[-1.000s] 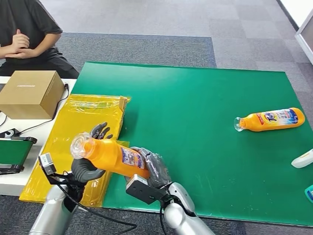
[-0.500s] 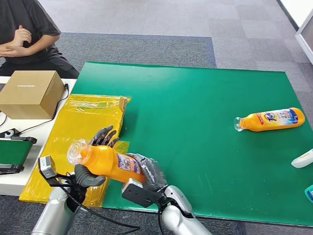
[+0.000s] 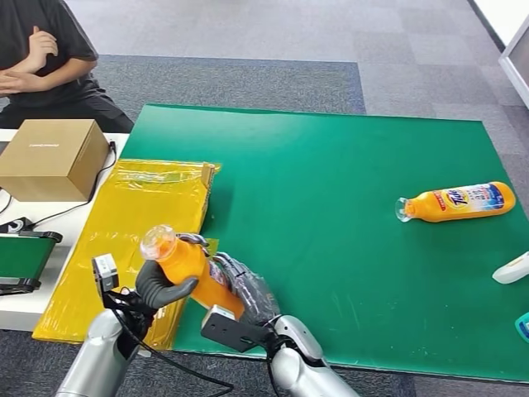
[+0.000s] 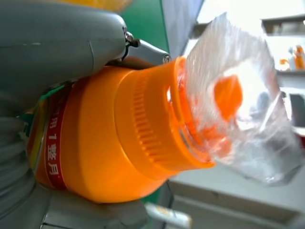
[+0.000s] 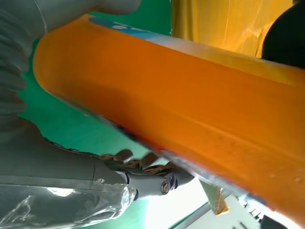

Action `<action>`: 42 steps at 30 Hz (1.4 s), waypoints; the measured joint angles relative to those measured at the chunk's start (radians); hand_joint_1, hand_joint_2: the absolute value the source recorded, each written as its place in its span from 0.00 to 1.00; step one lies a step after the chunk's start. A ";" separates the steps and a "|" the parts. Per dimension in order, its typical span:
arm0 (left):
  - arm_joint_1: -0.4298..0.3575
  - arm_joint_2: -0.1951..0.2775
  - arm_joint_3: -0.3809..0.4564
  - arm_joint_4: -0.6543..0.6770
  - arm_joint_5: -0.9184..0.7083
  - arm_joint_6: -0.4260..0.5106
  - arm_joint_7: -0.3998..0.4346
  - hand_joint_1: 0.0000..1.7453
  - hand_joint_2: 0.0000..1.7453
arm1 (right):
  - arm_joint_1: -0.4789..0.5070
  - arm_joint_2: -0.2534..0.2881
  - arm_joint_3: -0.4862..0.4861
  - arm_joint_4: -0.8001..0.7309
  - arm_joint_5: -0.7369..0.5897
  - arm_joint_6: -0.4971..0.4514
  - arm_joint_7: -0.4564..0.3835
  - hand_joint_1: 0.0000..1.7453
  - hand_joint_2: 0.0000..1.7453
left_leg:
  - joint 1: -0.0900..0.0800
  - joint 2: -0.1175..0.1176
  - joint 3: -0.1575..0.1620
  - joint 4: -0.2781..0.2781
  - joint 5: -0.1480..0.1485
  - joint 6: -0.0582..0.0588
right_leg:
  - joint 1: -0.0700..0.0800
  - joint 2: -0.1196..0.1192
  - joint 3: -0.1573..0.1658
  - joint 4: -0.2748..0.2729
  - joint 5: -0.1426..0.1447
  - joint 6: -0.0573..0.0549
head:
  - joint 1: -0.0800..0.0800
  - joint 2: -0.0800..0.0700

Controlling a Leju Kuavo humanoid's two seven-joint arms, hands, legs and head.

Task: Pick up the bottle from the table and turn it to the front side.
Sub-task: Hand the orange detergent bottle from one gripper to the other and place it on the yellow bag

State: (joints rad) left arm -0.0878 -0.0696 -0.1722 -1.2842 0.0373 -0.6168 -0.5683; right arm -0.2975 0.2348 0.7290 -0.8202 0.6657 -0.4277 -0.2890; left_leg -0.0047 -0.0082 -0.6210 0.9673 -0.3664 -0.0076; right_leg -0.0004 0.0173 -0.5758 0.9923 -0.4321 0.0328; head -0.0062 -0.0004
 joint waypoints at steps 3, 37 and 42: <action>-0.004 0.001 -0.005 -0.025 -0.102 0.164 0.020 1.00 1.00 | 0.022 -0.008 -0.006 -0.027 -0.002 -0.021 0.017 0.00 1.00 | 0.000 0.000 0.000 0.000 0.000 0.000 | 0.000 0.000 0.001 0.000 0.000 0.000 | 0.000 0.000; -0.328 0.398 -0.434 0.167 -0.883 0.383 0.227 0.73 1.00 | 0.199 -0.050 -0.240 -0.267 0.010 0.075 0.020 0.00 1.00 | 0.000 0.002 0.010 -0.003 0.001 -0.005 | 0.001 0.004 0.007 0.001 0.002 -0.004 | 0.000 0.000; -0.346 0.403 -0.463 0.225 -0.847 0.387 0.204 0.00 1.00 | 0.192 -0.049 -0.239 -0.249 -0.002 0.079 0.015 0.00 1.00 | 0.000 0.002 0.016 -0.005 0.000 -0.006 | 0.001 0.004 0.012 0.001 0.001 -0.006 | 0.000 0.000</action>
State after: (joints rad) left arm -0.4335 0.3331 -0.6354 -1.0589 -0.8099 -0.2302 -0.3647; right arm -0.1058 0.1861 0.4896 -1.0688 0.6640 -0.3487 -0.2739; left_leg -0.0047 -0.0062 -0.6045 0.9626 -0.3662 -0.0141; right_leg 0.0004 0.0215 -0.5635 0.9931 -0.4313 0.0271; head -0.0060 -0.0003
